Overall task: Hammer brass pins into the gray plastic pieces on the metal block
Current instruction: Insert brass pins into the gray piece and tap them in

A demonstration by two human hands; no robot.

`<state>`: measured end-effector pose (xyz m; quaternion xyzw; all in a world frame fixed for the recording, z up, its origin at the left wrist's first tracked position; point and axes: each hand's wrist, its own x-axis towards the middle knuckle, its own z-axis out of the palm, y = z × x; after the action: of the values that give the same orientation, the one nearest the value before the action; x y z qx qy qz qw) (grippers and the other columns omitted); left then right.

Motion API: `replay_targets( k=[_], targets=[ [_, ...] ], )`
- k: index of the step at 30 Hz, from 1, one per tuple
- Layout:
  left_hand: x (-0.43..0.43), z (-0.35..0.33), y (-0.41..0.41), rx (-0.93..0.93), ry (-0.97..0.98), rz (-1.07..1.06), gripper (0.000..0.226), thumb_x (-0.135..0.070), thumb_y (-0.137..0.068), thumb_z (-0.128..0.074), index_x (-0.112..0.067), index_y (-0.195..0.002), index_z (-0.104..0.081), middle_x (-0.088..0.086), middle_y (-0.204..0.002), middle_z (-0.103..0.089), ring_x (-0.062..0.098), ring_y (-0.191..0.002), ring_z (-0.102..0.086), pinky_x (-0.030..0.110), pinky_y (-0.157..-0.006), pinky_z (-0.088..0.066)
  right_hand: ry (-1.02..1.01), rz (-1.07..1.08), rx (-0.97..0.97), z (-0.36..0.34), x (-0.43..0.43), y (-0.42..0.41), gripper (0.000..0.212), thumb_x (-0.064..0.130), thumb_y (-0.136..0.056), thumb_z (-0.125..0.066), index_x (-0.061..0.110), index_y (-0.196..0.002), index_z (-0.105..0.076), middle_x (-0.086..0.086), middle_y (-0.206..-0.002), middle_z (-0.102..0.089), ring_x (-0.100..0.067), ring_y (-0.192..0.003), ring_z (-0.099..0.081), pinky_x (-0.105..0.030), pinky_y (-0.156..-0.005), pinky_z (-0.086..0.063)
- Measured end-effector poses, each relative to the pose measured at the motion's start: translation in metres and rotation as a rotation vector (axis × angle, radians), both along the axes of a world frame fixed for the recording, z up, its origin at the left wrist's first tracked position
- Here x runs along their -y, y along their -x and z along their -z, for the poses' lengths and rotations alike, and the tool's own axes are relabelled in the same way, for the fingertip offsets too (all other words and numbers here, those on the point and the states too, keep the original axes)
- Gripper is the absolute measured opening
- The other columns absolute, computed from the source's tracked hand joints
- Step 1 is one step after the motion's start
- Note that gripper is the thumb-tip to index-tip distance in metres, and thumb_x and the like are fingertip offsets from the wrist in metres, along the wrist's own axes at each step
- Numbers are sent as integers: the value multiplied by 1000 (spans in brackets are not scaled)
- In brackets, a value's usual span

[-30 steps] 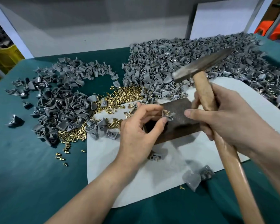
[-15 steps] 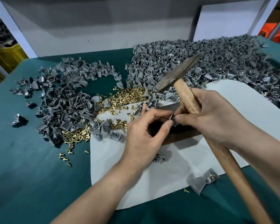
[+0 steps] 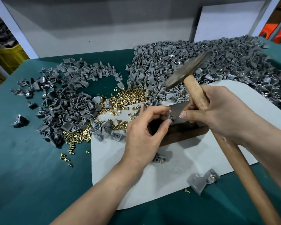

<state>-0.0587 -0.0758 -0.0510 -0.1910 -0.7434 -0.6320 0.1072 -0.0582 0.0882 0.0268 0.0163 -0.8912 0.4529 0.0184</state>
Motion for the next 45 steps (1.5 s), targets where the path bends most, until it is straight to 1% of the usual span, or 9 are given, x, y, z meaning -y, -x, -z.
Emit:
replay_targets(
  k=[3,10,15,19,23,29,35,40,45],
  targets=[
    [-2,0,2,-16,96,-39,24,-26,-81,-69,-33,-104,-66,-22,-104,-64,-1,-105,-57,54,-110,-35,-84,36,-15,-1,-2,1,29,10,-68,-83,15,-68,-55,9,-56,-66,-3,-49,-58,-30,-59,-45],
    [1,2,5,70,36,-43,19,-26,-82,-69,-35,-99,-72,-4,-102,-66,9,-103,-60,30,-91,-50,-214,7,-135,4,6,4,15,7,-73,-73,8,-72,-58,-14,-73,-67,-32,-68,-62,-47,-65,-52],
    [0,2,6,93,60,-69,25,-31,-87,-57,-45,-106,-65,-7,-106,-66,4,-104,-60,34,-91,-52,31,-47,-10,6,9,6,27,-4,-76,-72,11,-70,-51,-6,-65,-65,-15,-56,-60,-23,-55,-48],
    [-1,1,5,34,90,-60,16,-24,-92,-57,-37,-100,-62,-15,-102,-66,6,-107,-59,42,-91,-51,198,-15,82,13,11,6,30,-13,-76,-68,9,-69,-49,-7,-63,-61,-20,-61,-63,-31,-65,-58],
    [-2,-1,4,-79,214,-103,25,-37,-88,-59,-23,-104,-72,-21,-106,-65,10,-114,-50,44,-98,-44,241,7,77,12,10,4,26,-11,-76,-68,7,-69,-51,-9,-65,-62,-17,-59,-63,-27,-64,-59],
    [-5,-6,6,-137,421,-88,40,-43,-79,-68,-19,-111,-70,-9,-110,-64,16,-113,-47,48,-99,-36,156,67,58,13,9,4,29,-7,-72,-72,13,-63,-53,-23,-73,-66,-41,-71,-65,-60,-79,-52],
    [-5,-5,3,-116,414,-83,36,-40,-83,-61,-20,-111,-72,-9,-109,-58,10,-112,-41,46,-103,-31,15,131,-45,14,6,3,21,5,-74,-75,12,-65,-58,-6,-58,-66,-27,-57,-65,-41,-60,-56],
    [-5,-4,5,-102,360,-98,29,-25,-86,-58,-16,-109,-73,-7,-109,-58,16,-113,-45,45,-102,-35,-62,48,-42,3,8,7,19,6,-75,-75,11,-67,-59,-13,-67,-67,-33,-66,-65,-51,-70,-55],
    [-4,-2,8,-53,289,-129,20,-12,-91,-59,-14,-106,-73,-6,-109,-60,16,-114,-47,41,-101,-38,-137,-3,0,6,16,12,20,4,-78,-72,12,-66,-59,-10,-62,-67,-21,-57,-68,-42,-62,-55]
  ],
)
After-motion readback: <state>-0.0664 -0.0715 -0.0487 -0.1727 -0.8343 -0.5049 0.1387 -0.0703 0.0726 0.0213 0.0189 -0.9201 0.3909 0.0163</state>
